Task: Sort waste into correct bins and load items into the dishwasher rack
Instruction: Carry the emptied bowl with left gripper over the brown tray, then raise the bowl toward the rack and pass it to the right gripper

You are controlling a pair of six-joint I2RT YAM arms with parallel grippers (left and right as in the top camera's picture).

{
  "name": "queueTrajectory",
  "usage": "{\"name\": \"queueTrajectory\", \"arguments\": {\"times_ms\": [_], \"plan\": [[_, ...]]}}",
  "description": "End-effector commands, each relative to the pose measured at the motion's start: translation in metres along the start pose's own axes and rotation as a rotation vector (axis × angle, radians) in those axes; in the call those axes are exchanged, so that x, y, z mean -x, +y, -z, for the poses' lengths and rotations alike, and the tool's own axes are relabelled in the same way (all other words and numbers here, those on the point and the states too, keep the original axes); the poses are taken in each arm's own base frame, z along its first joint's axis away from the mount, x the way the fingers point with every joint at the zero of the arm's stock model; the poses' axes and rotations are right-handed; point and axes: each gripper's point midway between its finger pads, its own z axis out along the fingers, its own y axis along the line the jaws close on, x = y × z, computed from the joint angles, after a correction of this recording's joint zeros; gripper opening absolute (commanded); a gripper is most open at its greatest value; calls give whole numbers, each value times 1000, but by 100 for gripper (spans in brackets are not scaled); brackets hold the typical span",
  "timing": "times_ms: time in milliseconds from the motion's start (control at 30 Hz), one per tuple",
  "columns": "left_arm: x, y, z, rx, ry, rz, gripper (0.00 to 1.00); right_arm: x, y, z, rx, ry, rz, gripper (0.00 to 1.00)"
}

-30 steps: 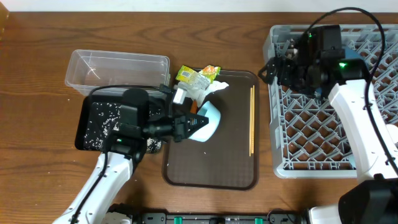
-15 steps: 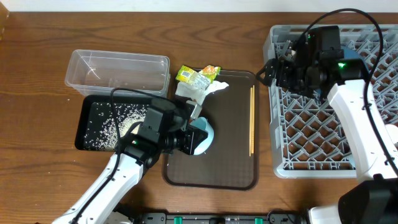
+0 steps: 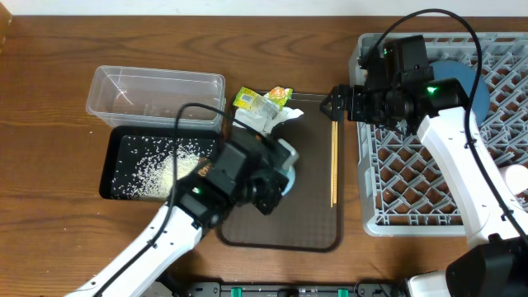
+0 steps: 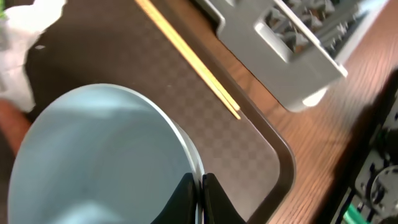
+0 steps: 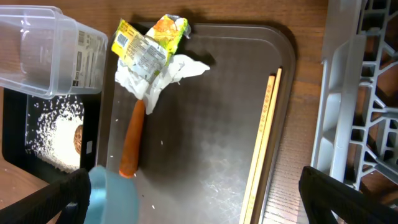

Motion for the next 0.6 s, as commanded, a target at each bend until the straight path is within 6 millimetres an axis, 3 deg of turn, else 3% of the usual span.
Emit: {"name": "queueTrajectory", "arguments": {"times_ms": [0, 133, 400, 567], "plan": [[6, -7, -1, 40, -1, -130, 6, 1, 3, 3, 2, -8, 27, 99], [5, -18, -5, 36, 2, -251, 6, -1, 4, 2, 2, -1, 29, 99], [8, -20, -6, 62, -8, -349, 6, -10, 12, -1, 7, 29, 48, 98], [35, -23, -3, 65, -112, -325, 6, -6, -15, 1, -134, -4, -36, 99]]}}
